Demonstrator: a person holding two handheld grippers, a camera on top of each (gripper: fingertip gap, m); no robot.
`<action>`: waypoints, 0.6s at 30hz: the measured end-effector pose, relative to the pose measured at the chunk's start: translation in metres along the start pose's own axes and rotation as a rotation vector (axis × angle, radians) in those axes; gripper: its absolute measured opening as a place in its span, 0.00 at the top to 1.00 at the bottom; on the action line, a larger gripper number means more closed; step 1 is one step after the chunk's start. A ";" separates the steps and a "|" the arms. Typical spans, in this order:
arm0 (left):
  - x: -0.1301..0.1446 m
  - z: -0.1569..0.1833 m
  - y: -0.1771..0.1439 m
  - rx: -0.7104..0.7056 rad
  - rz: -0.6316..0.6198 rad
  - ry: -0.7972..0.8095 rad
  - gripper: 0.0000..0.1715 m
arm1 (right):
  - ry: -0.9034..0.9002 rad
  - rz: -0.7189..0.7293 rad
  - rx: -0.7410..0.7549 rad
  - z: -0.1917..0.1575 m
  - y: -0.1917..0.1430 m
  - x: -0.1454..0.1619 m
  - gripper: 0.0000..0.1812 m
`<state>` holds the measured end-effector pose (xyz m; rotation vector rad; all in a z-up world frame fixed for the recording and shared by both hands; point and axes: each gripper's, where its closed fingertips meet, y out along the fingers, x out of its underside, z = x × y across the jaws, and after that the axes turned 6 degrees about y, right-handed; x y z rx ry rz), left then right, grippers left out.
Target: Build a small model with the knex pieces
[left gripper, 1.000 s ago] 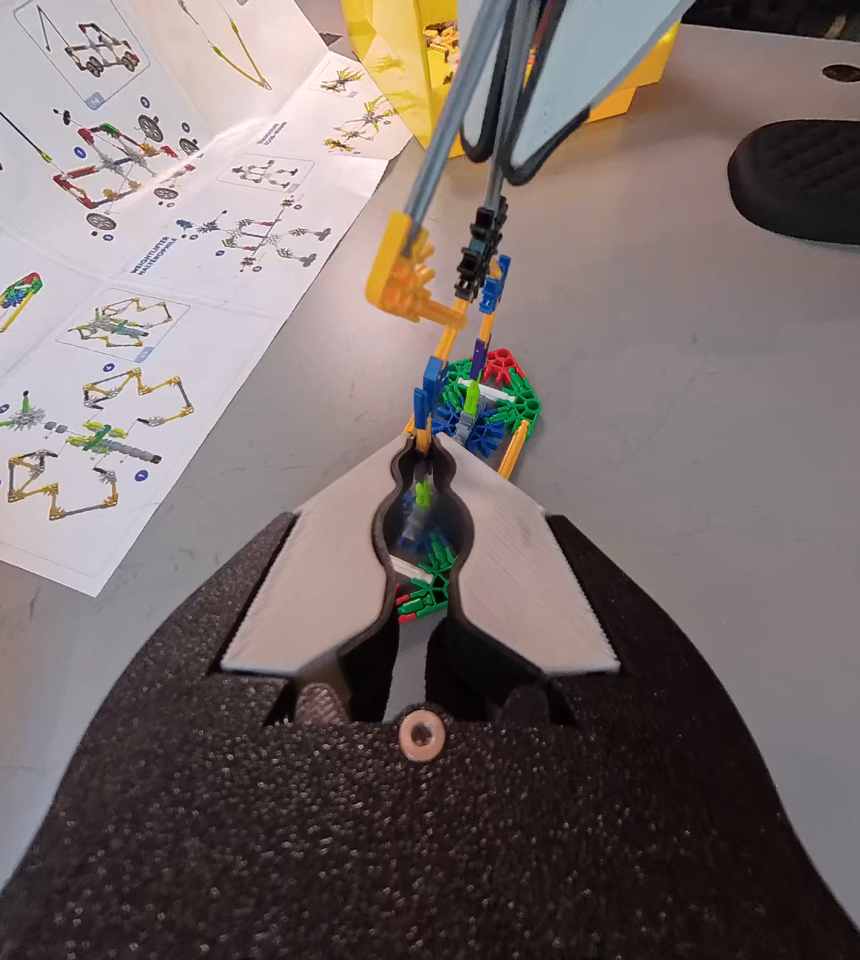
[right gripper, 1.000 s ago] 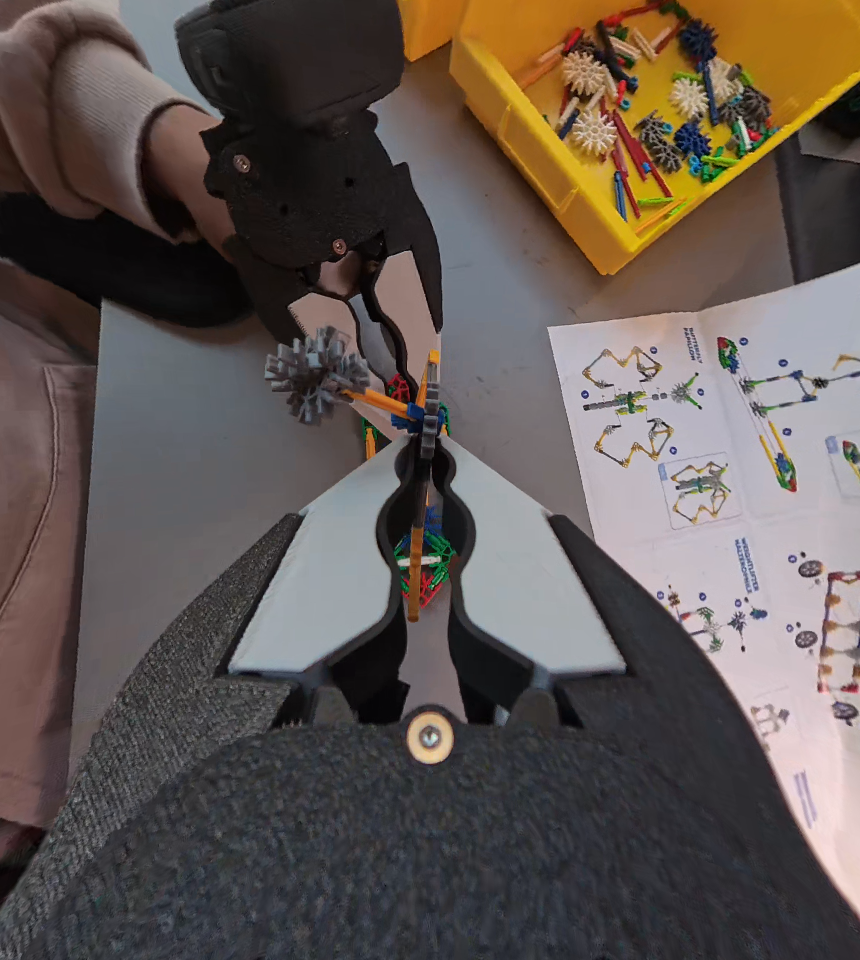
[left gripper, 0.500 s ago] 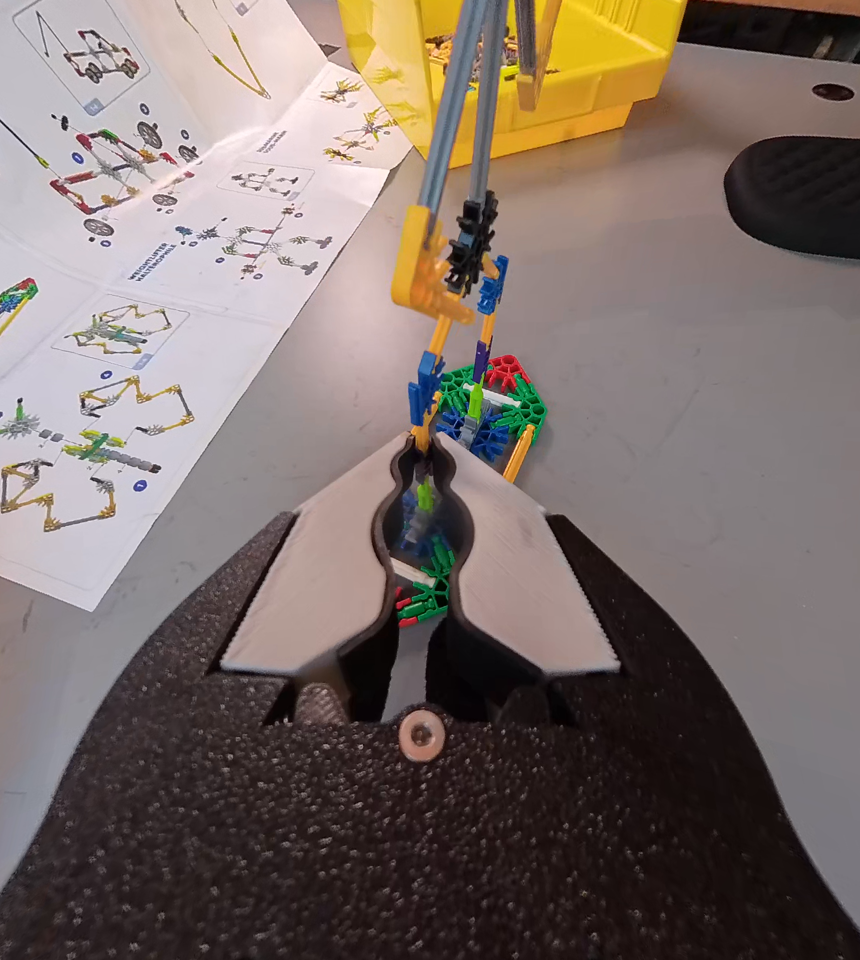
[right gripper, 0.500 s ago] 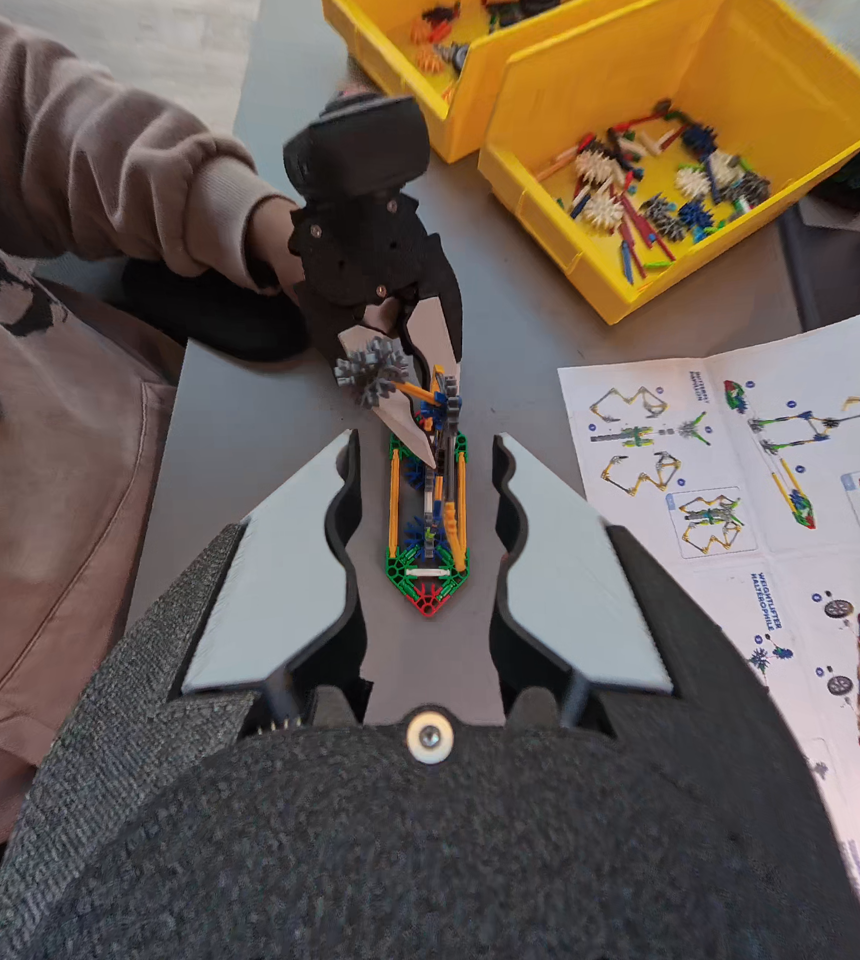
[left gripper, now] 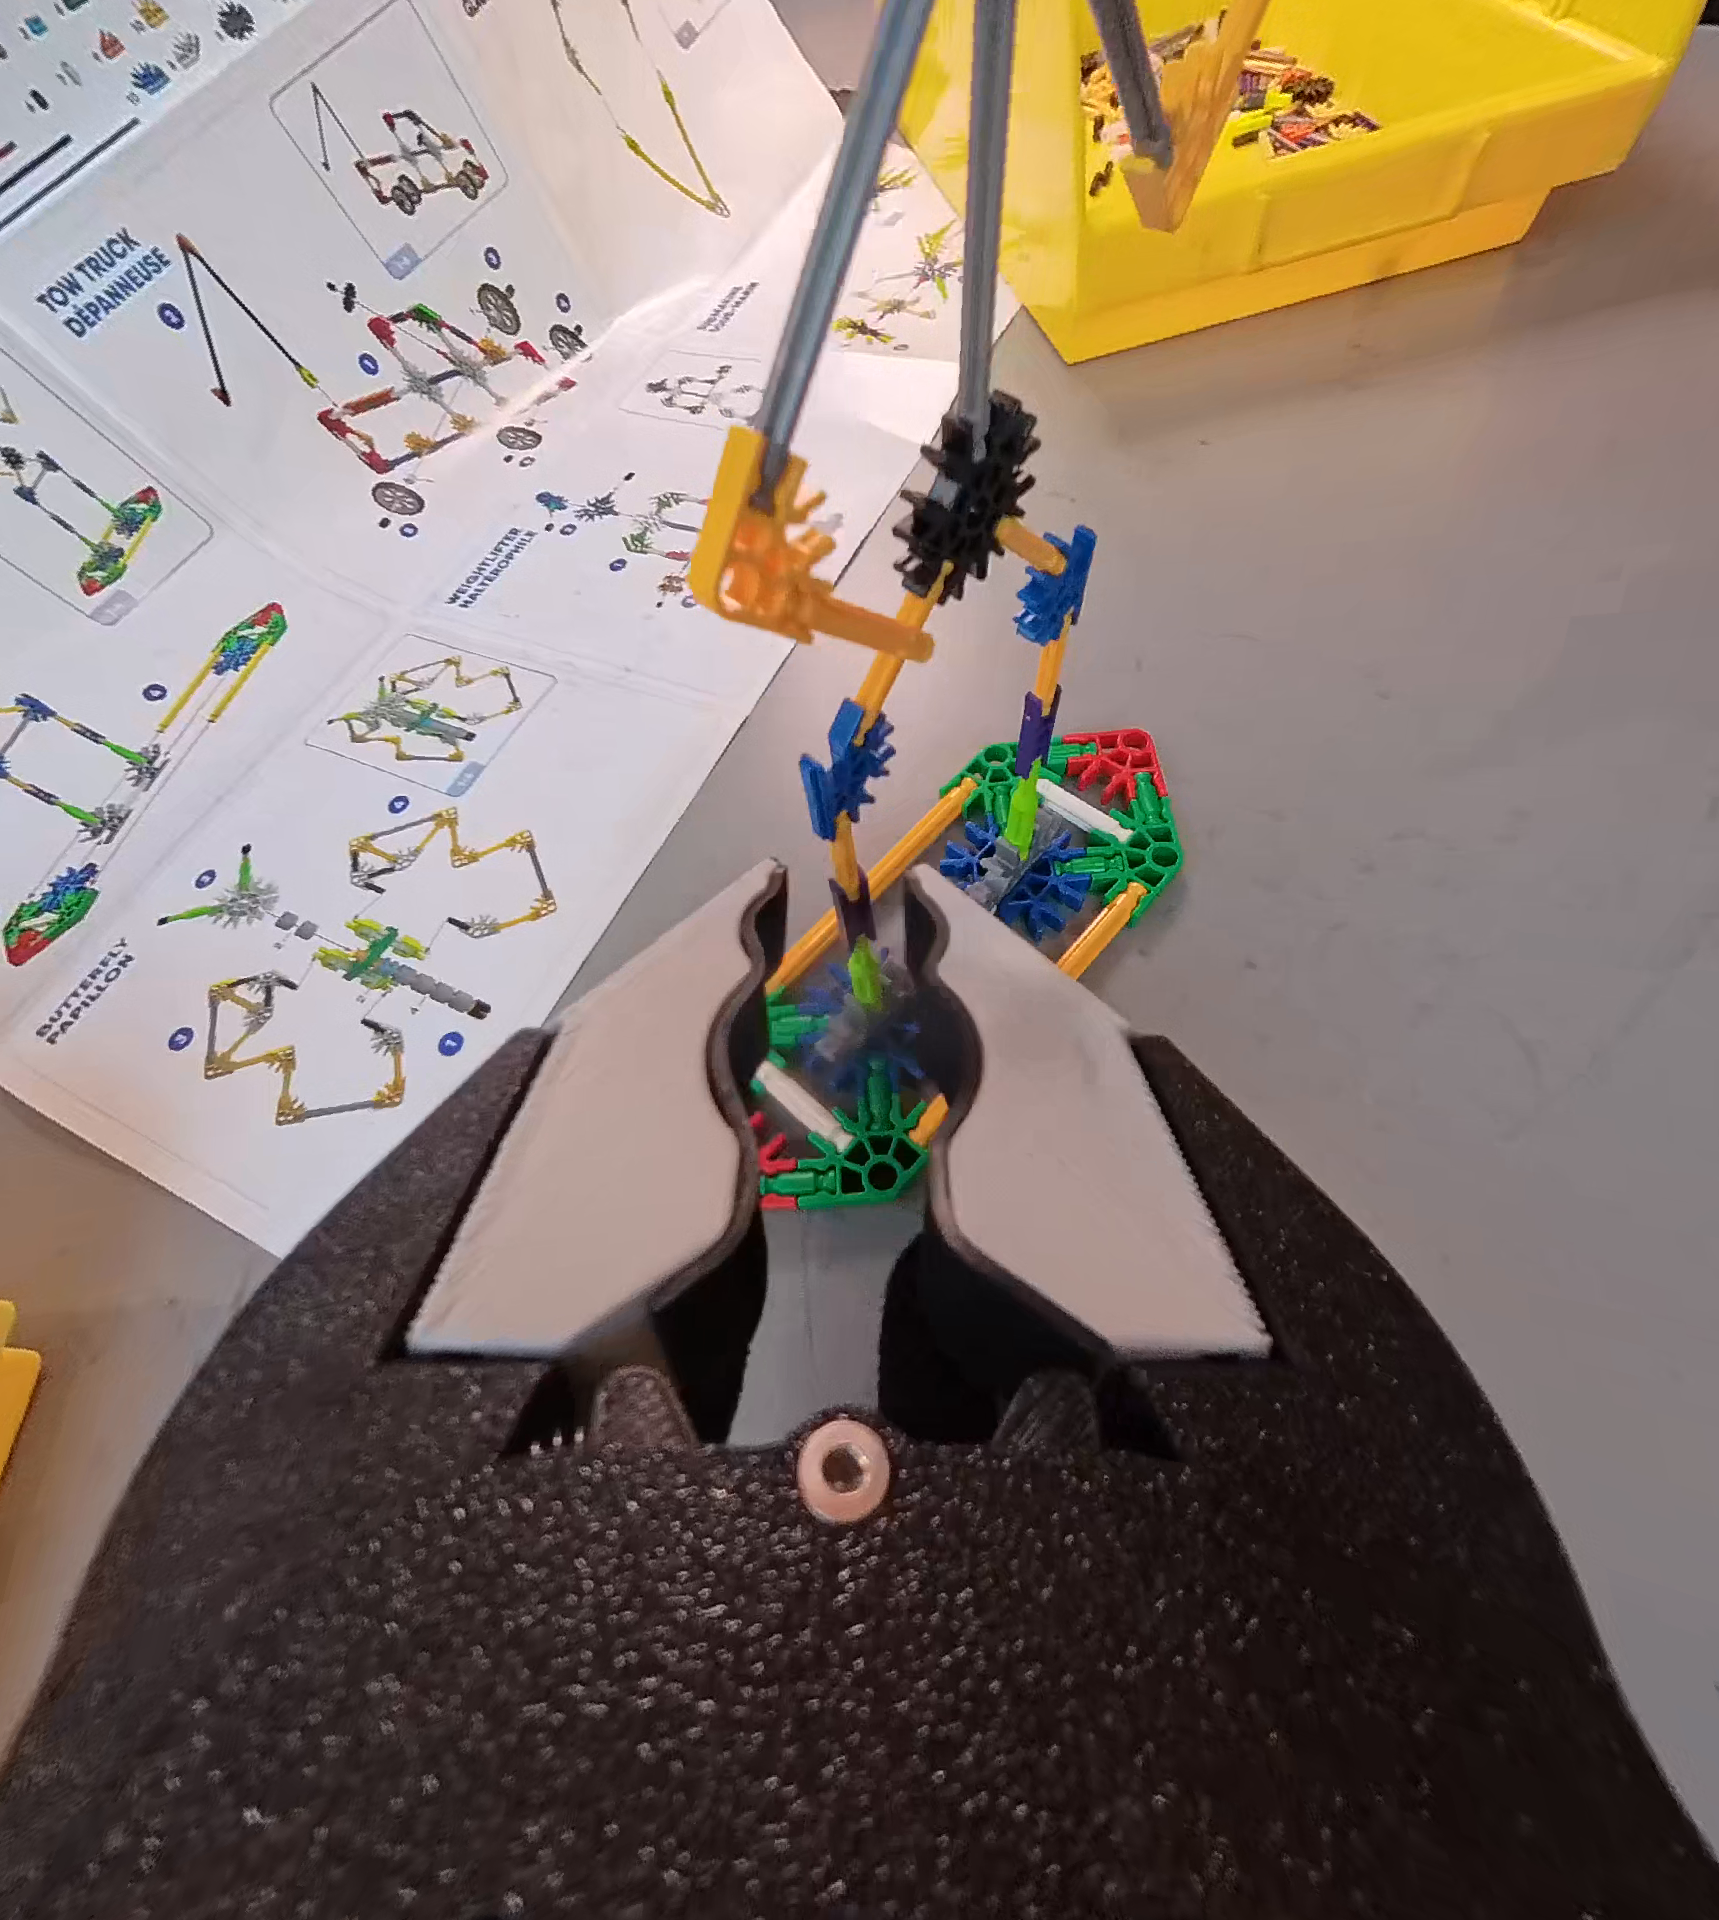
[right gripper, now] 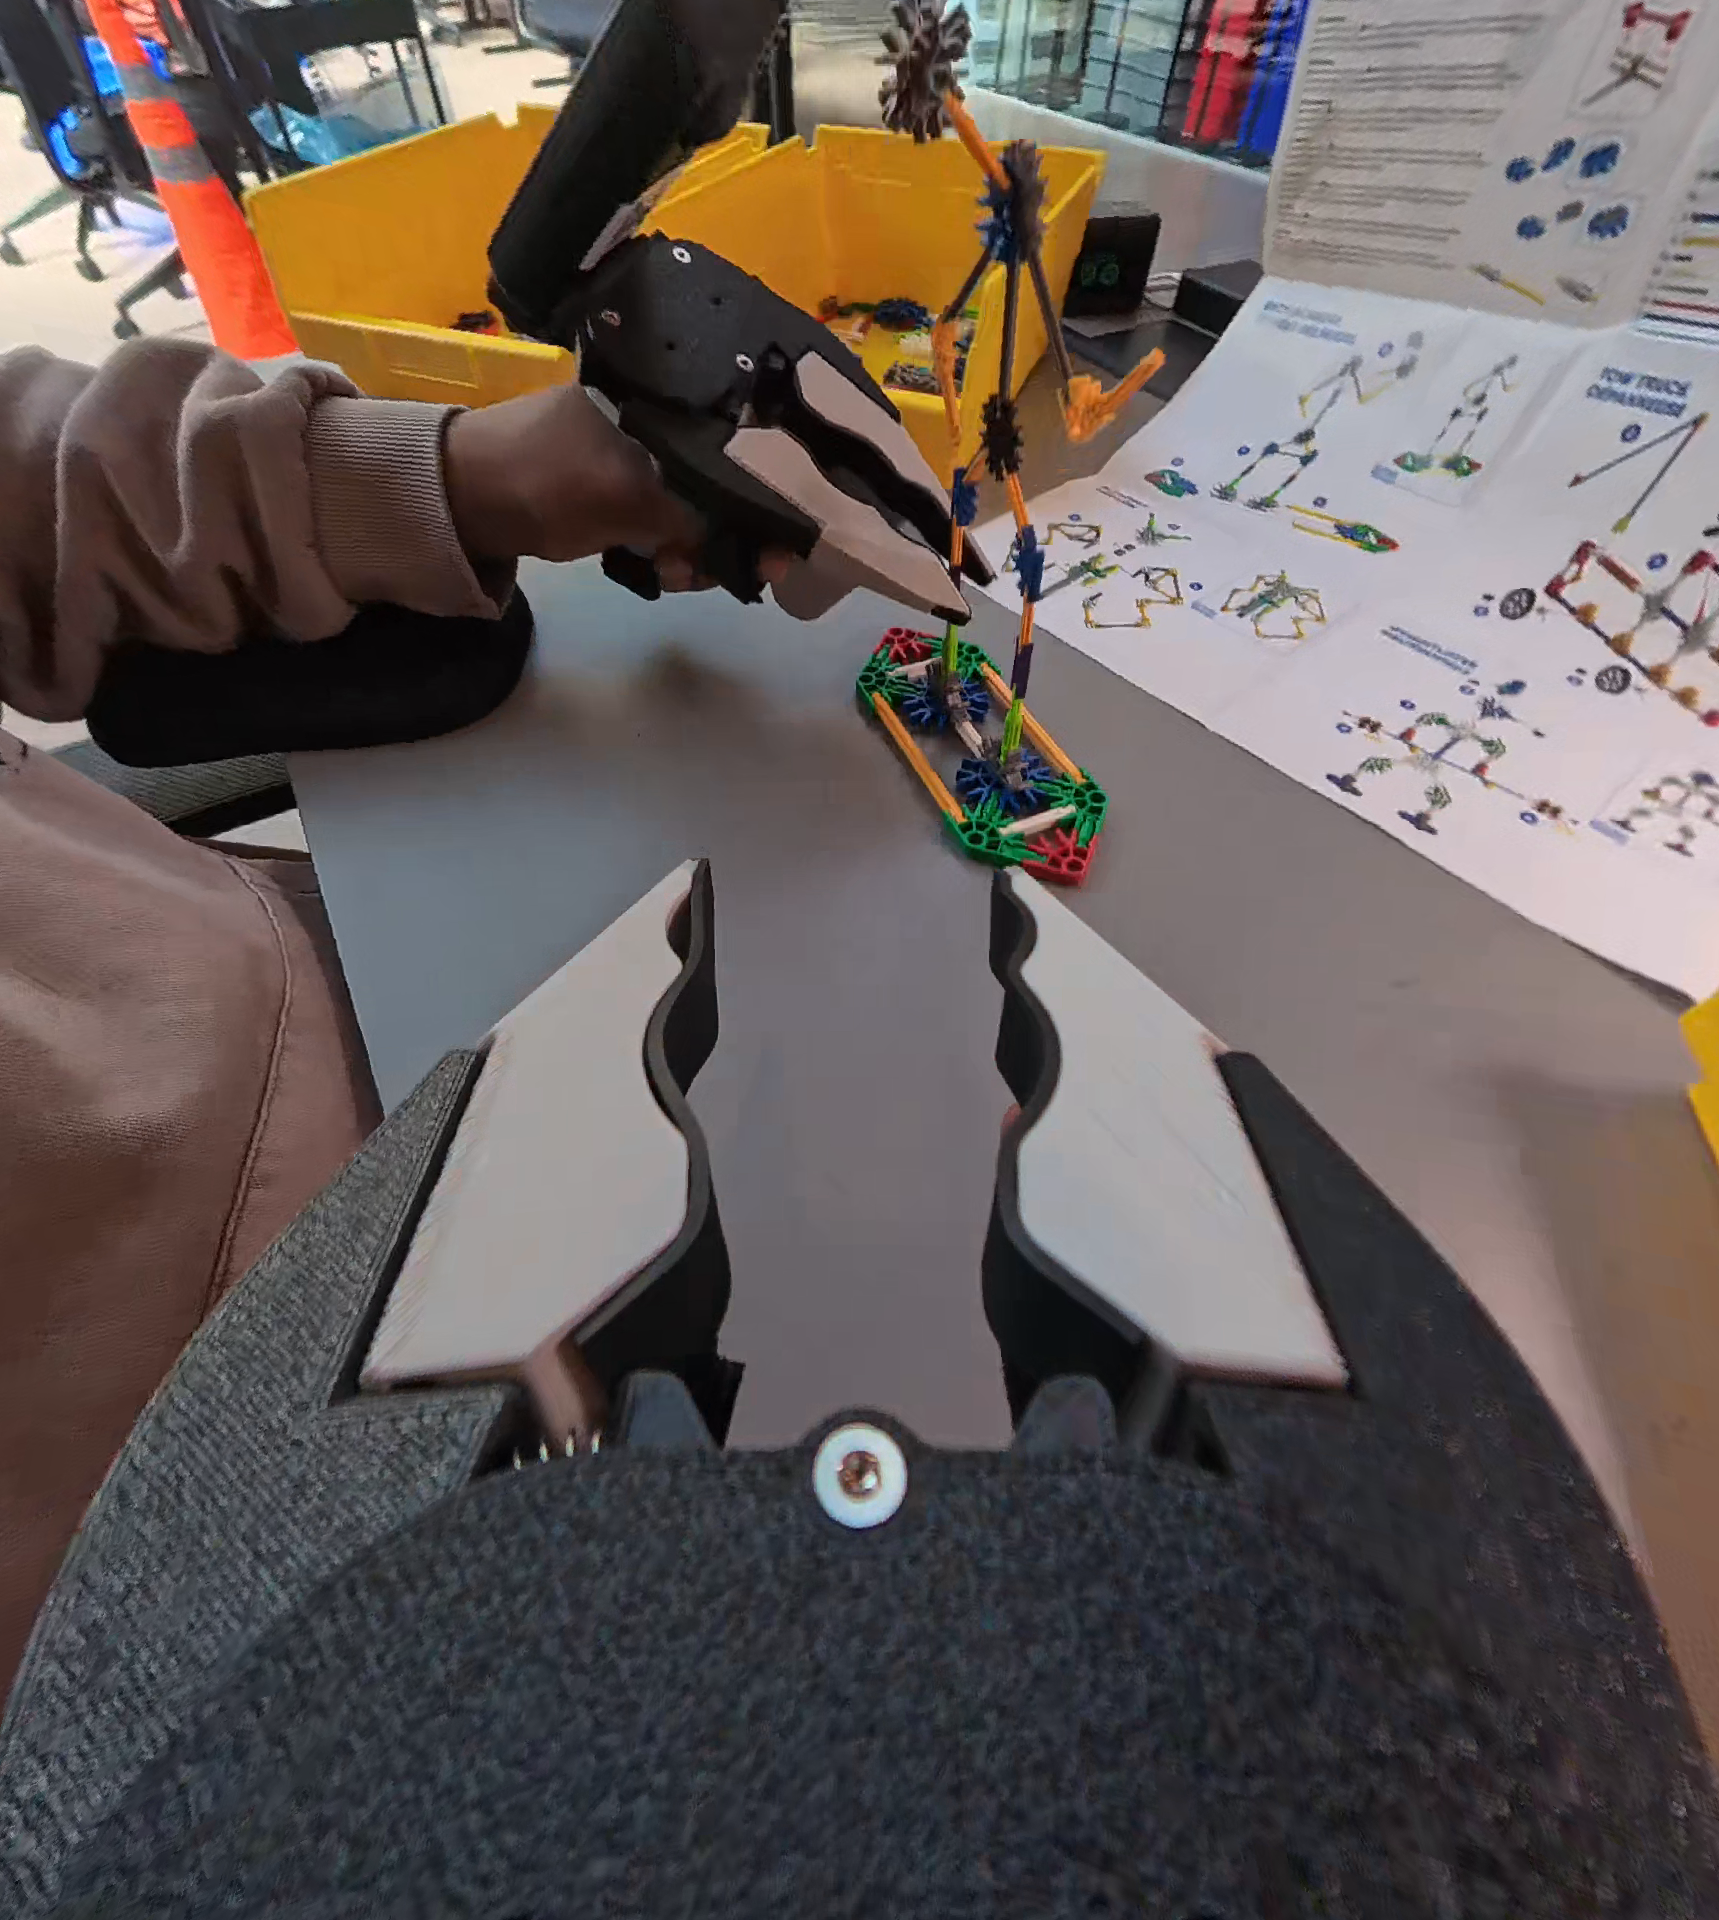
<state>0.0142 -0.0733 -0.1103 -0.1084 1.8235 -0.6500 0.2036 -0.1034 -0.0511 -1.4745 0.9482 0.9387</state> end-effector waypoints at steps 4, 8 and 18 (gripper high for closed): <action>0.003 -0.007 -0.030 -0.040 -0.003 -0.047 0.74 | 0.079 0.046 0.130 0.002 -0.013 0.022 0.71; 0.002 -0.001 -0.091 -0.133 0.060 -0.110 0.66 | 0.126 0.066 0.262 0.008 -0.023 0.035 0.67; 0.049 0.055 -0.170 -0.410 0.034 -0.278 0.42 | 0.248 0.030 0.338 -0.012 0.017 0.049 0.50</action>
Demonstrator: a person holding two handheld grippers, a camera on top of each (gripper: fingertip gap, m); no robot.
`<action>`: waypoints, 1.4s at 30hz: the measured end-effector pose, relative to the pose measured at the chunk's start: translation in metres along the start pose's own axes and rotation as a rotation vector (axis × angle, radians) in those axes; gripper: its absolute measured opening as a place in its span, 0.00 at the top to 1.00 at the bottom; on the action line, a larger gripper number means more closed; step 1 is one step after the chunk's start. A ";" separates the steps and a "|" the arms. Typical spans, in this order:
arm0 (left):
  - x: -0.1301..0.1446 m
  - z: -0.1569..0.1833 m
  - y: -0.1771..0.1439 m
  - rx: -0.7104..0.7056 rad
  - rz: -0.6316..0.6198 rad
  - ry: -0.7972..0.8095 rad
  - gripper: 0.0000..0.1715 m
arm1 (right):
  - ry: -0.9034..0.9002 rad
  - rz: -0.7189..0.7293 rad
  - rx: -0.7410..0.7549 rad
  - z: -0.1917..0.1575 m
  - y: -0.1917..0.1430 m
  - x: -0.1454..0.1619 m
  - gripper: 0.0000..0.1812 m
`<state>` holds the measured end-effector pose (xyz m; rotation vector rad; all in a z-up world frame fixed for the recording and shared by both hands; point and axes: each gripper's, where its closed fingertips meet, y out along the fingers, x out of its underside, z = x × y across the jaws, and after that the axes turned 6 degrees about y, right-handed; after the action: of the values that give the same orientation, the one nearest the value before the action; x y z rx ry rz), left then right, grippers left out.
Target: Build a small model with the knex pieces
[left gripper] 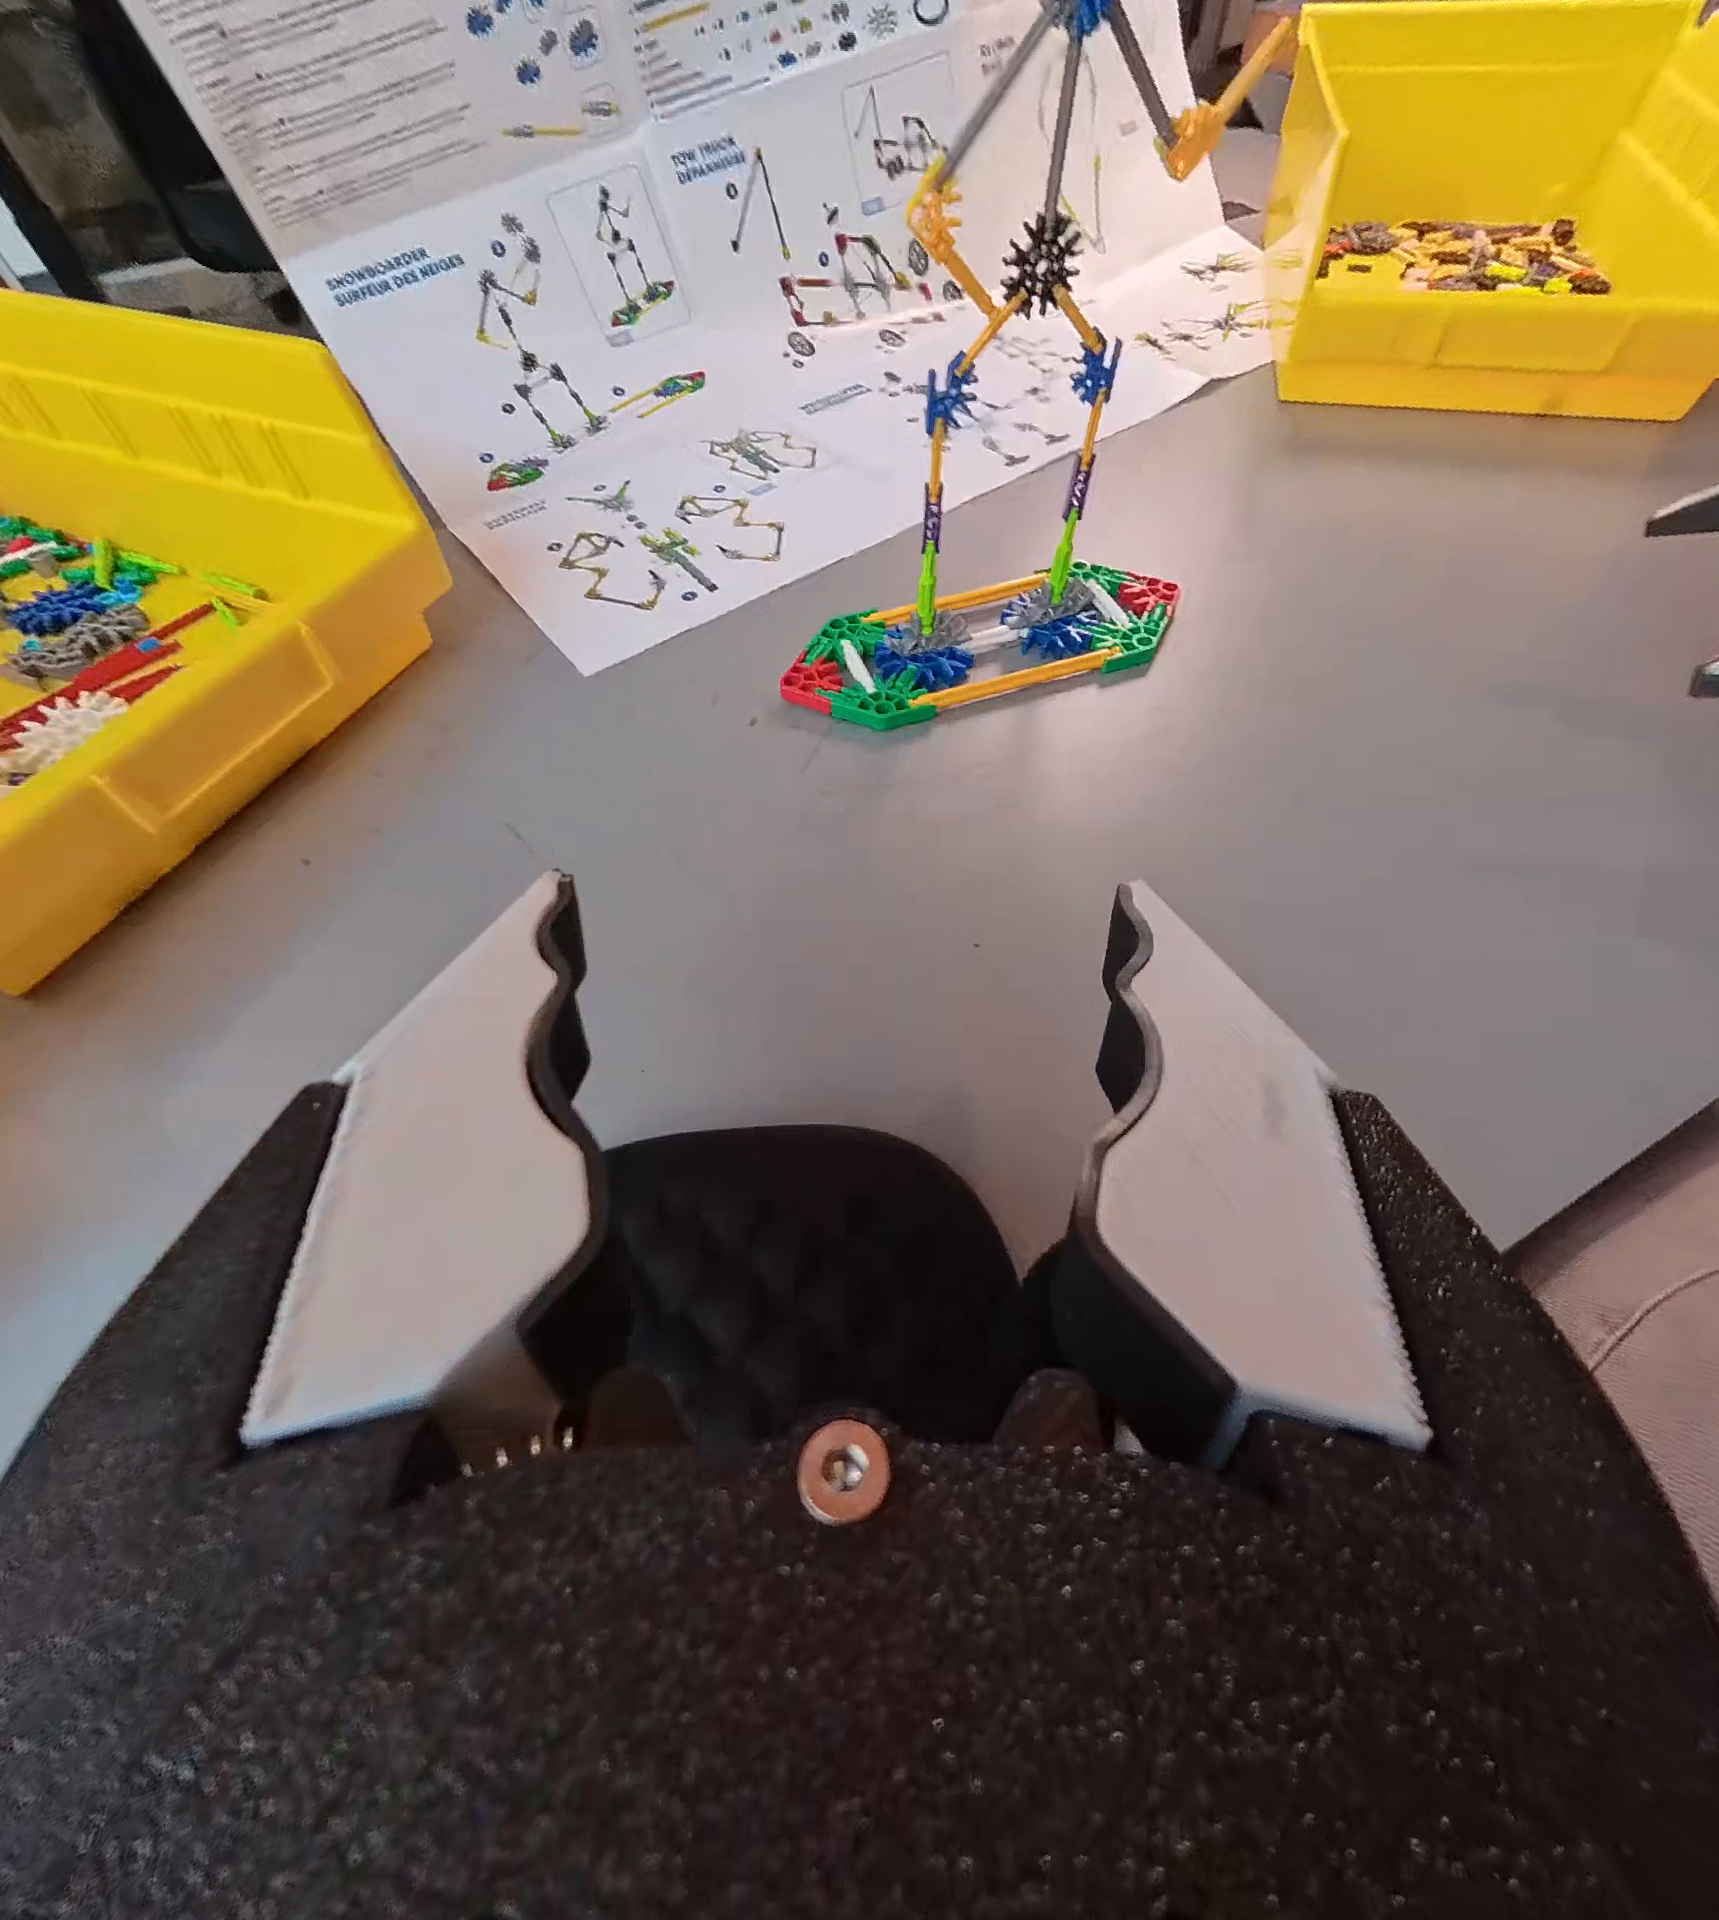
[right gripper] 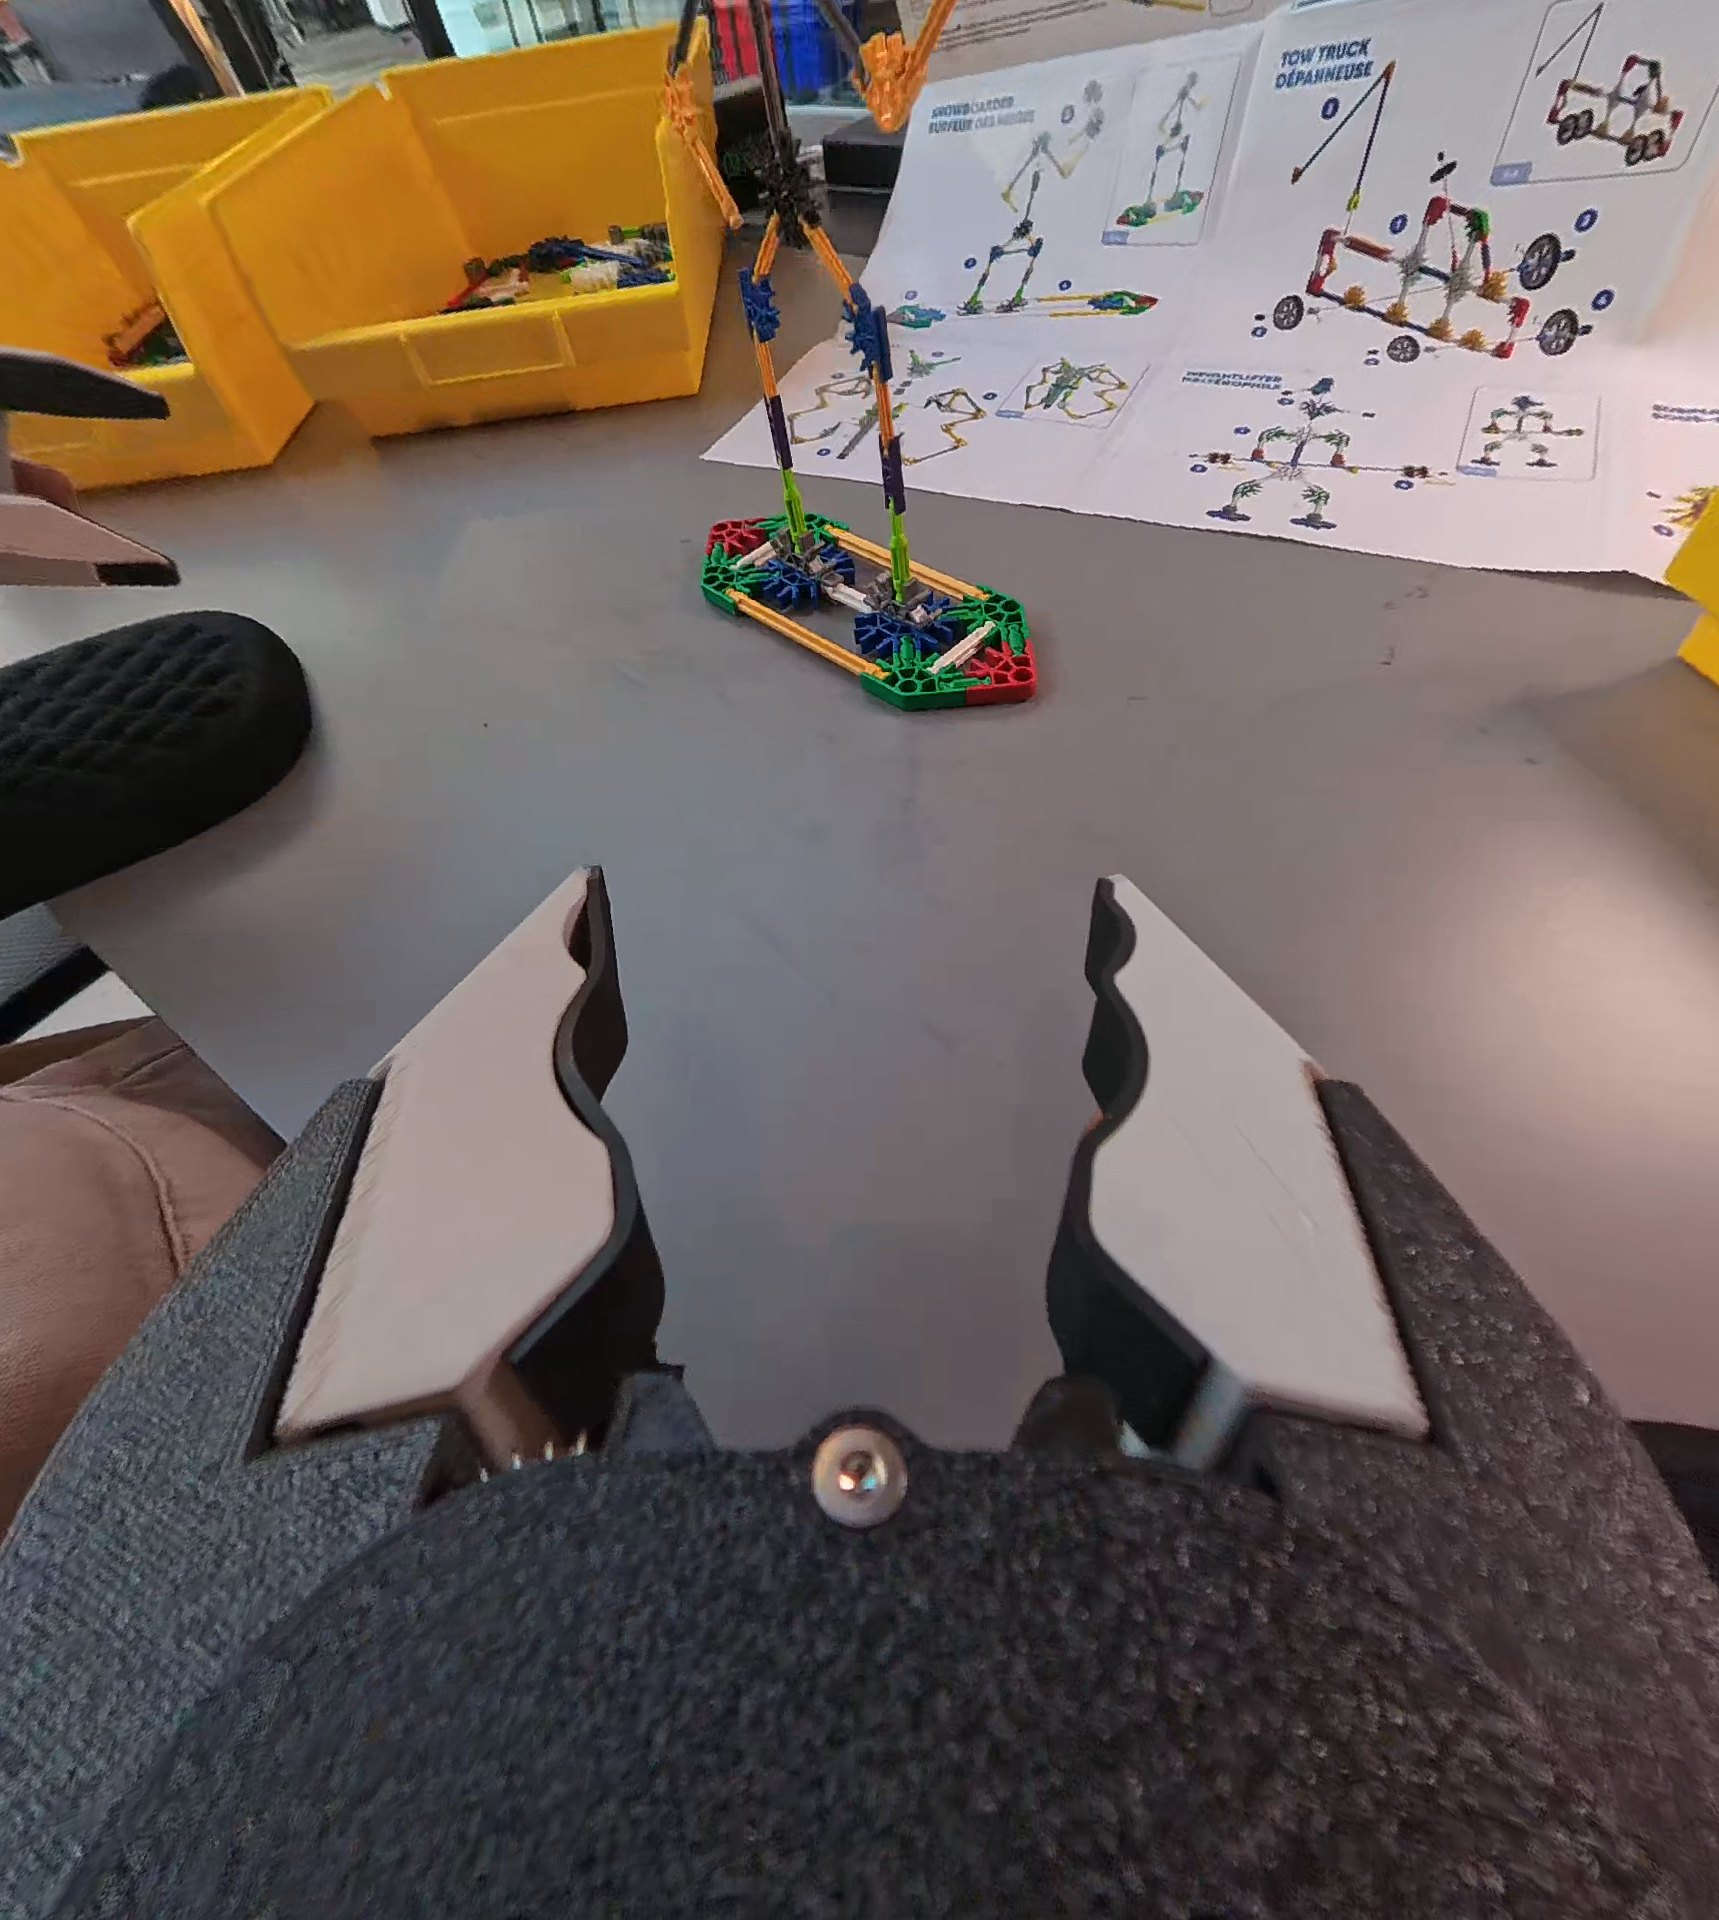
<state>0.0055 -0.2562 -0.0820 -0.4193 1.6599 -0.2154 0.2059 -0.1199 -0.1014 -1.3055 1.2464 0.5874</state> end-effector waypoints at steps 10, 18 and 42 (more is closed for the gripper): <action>-0.002 0.036 0.027 -0.012 -0.015 -0.028 0.34 | -0.170 -0.011 0.041 -0.038 0.042 -0.008 0.45; 0.008 0.034 0.003 -0.109 -0.001 -0.072 0.35 | -0.219 -0.034 -0.047 -0.055 0.062 -0.009 0.46; 0.007 0.030 0.012 -0.093 -0.019 -0.066 0.35 | -0.191 -0.067 0.006 -0.041 0.067 -0.006 0.48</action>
<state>0.0327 -0.2448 -0.0968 -0.5071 1.6064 -0.1370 0.1311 -0.1390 -0.1138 -1.2500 1.0433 0.6443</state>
